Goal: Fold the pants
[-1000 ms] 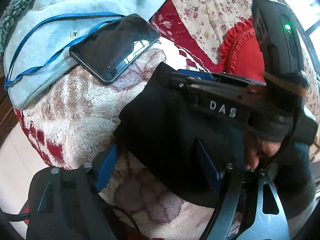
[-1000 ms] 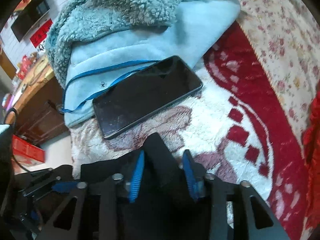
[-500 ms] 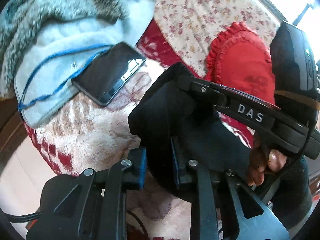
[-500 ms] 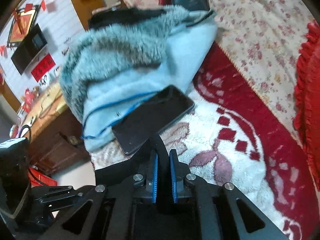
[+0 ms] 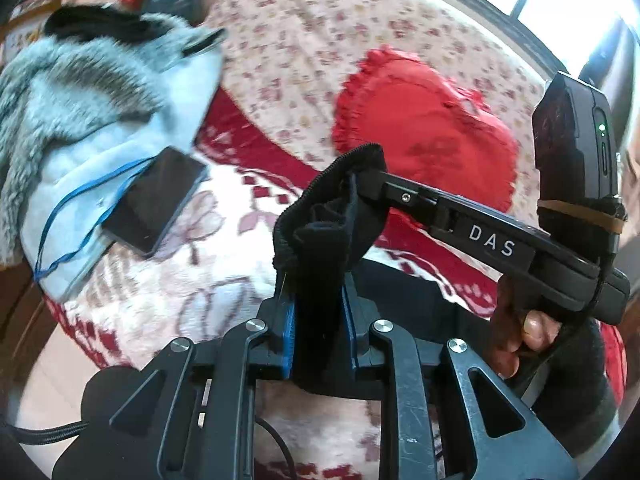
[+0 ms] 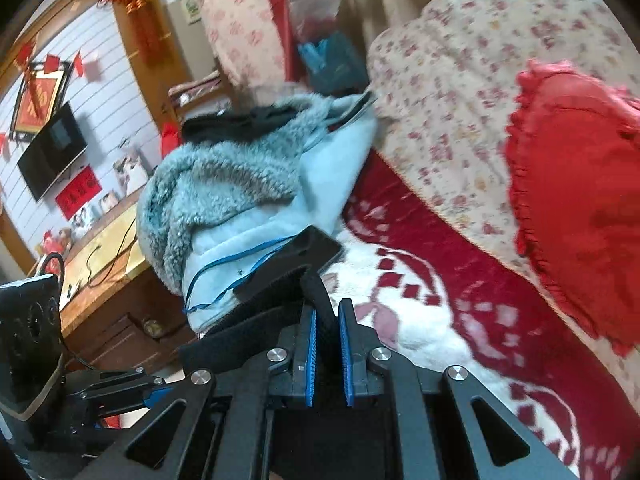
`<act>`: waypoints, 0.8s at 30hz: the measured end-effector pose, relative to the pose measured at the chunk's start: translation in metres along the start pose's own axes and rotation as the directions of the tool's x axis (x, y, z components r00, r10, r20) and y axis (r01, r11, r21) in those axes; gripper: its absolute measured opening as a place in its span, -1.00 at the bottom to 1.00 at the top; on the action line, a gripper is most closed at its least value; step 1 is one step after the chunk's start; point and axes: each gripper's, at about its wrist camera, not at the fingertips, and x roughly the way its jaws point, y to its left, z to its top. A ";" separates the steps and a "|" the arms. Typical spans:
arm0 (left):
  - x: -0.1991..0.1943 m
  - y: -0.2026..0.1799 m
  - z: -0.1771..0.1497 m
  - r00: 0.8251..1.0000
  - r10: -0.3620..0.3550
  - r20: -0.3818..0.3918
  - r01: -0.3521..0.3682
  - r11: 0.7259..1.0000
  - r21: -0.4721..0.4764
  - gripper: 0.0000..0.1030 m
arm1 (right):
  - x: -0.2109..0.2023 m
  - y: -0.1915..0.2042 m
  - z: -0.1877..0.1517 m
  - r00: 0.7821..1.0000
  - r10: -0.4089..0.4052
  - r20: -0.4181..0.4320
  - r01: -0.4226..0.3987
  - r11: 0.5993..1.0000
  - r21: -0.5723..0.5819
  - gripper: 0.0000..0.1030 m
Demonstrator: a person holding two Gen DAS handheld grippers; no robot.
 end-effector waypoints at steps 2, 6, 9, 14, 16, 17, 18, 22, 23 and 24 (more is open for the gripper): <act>0.001 -0.013 -0.001 1.000 -0.016 -0.006 0.016 0.999 0.029 -0.65 | -0.016 -0.009 -0.007 1.000 -0.011 0.021 0.011 0.999 0.030 -0.83; 0.004 -0.042 -0.008 0.998 -0.053 -0.032 0.056 0.994 0.094 -0.65 | -0.049 -0.028 -0.024 0.997 -0.035 0.062 0.030 0.995 0.092 -0.89; 0.007 -0.067 -0.014 0.995 -0.083 -0.058 0.090 0.986 0.141 -0.65 | -0.072 -0.041 -0.039 0.995 -0.060 0.085 0.048 0.990 0.129 -0.90; 0.010 -0.109 -0.030 0.987 -0.122 -0.105 0.143 0.965 0.218 -0.66 | -0.109 -0.065 -0.065 0.989 -0.088 0.123 0.062 0.977 0.204 -0.90; 0.012 -0.122 -0.036 0.983 -0.133 -0.123 0.159 0.958 0.240 -0.66 | -0.122 -0.072 -0.075 0.985 -0.105 0.135 0.072 0.971 0.227 -0.90; 0.013 -0.126 -0.038 0.982 -0.138 -0.130 0.167 0.954 0.248 -0.66 | -0.129 -0.076 -0.080 0.984 -0.112 0.140 0.076 0.968 0.238 -0.90; 0.015 -0.133 -0.040 0.980 -0.142 -0.139 0.174 0.950 0.258 -0.66 | -0.136 -0.080 -0.086 0.982 -0.121 0.146 0.082 0.965 0.250 -0.90; 0.022 -0.158 -0.052 0.972 -0.153 -0.180 0.203 0.930 0.307 -0.66 | -0.157 -0.097 -0.108 0.976 -0.150 0.160 0.097 0.949 0.300 -0.91; 0.023 -0.161 -0.054 0.970 -0.155 -0.187 0.209 0.927 0.312 -0.66 | -0.163 -0.101 -0.114 0.974 -0.156 0.161 0.100 0.944 0.313 -0.91; 0.025 -0.166 -0.056 0.968 -0.157 -0.195 0.214 0.923 0.319 -0.66 | -0.167 -0.105 -0.119 0.973 -0.164 0.162 0.104 0.940 0.324 -0.91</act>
